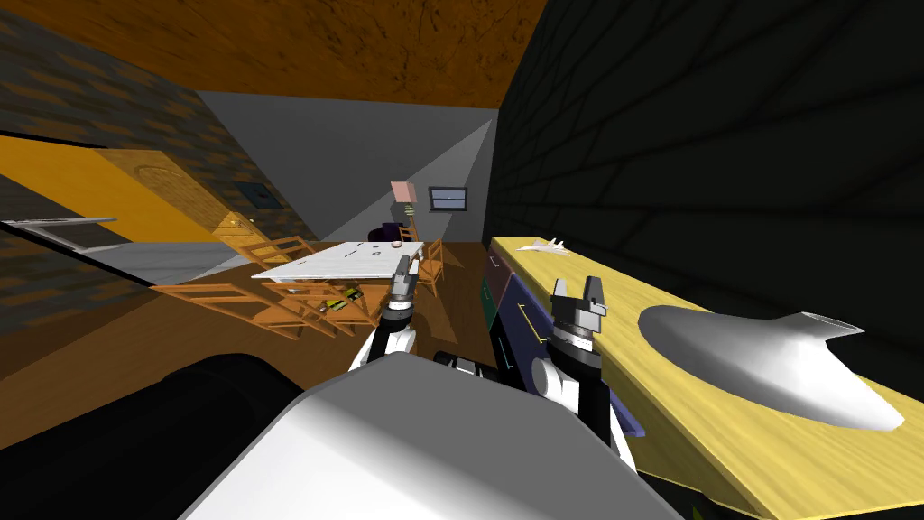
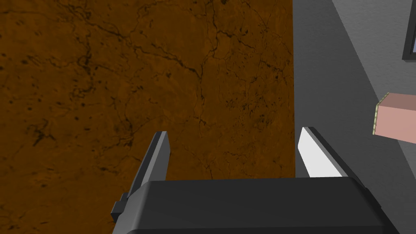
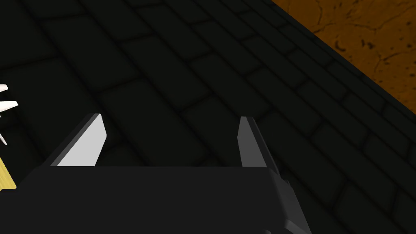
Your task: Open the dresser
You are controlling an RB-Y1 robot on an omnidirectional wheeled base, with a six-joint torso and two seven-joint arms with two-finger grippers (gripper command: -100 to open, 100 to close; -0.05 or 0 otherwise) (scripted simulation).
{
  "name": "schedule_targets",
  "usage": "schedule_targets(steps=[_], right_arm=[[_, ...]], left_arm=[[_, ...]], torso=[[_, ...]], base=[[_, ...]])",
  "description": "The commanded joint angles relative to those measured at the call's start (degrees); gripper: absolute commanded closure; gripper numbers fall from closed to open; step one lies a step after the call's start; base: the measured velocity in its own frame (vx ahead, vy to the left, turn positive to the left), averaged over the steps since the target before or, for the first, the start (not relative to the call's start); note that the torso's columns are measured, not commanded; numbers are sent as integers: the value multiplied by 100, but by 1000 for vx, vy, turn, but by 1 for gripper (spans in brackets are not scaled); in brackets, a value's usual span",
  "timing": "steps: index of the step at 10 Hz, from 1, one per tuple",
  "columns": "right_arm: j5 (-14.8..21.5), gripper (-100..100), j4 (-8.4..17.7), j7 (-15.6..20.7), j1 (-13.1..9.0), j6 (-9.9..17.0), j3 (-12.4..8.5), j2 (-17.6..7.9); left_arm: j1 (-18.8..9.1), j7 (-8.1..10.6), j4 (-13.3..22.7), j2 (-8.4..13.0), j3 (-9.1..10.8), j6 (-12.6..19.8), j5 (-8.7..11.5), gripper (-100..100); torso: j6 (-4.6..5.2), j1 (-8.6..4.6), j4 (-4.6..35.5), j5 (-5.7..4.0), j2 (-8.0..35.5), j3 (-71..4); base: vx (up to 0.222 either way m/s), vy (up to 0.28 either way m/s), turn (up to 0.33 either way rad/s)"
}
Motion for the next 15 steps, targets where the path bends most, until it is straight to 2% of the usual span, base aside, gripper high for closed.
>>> schedule_targets(steps=[1, 2, 4, 5, 6, 9, 10, 12, 13, 14, 15], right_arm=[[0, 0, 0, 0, 0, 0, 0, 0], [86, -100, 44, 28, -44, 5, 23, -267], [289, -100, 142, 94, -145, 17, 73, -624], [431, -100, 206, 141, -214, 24, 107, -787], [431, -100, 206, 141, -214, 24, 107, -827], [957, -100, 446, 324, -481, 53, 235, -1355], [997, -100, 446, 324, -481, 53, 235, -1355], [1398, -100, 633, 478, -700, 75, 339, -1709], [1474, -100, 633, 478, -700, 75, 339, -1709], [1689, -100, 733, 563, -821, 87, 395, -1891], [1737, -100, 733, 563, -821, 87, 395, -1891]], left_arm=[[0, 0, 0, 0, 0, 0, 0, 0], [0, 0, 0, 0, 0, 0, 0, 0], [1, 0, 2, 0, 0, 0, 0, 0], [1, 0, 3, 0, 0, 0, 0, 0], [1, 0, 3, -1, 0, 0, 0, 0], [2, 0, 3, 0, 0, 0, 0, 0], [2, 0, 3, -1, -1, 0, 0, 0], [1, 0, 3, -1, 0, 0, 0, 0], [2, 0, 3, -1, 0, 0, 0, 0], [1, 0, 3, -1, -1, 0, 0, 0], [1, 0, 3, 0, 0, 0, 0, 0]], torso=[[0, 0, 423, 0, 423, -846], [0, 0, 846, 0, 846, -1692], [0, 6, 1089, 2, 1086, -2202], [0, 7, 1105, 2, 1098, -2229], [0, 7, 1110, 2, 1105, -2233], [0, 3, 1113, 1, 1108, -2232], [0, 9, 1112, 3, 1105, -2235], [1, -3, 1116, -1, 1119, -2226], [1, -1, 1114, 0, 1112, -2230], [-1, 0, 1114, 0, 1113, -2230], [1, -2, 1114, 0, 1114, -2229]], base=[[0, 0, 0], [16, 12, -23], [31, 31, -48], [43, 47, -59], [30, 34, -19], [53, 50, -79], [47, 60, -38], [48, 56, -89], [50, 62, -49], [43, 53, -92], [32, 48, -44]])
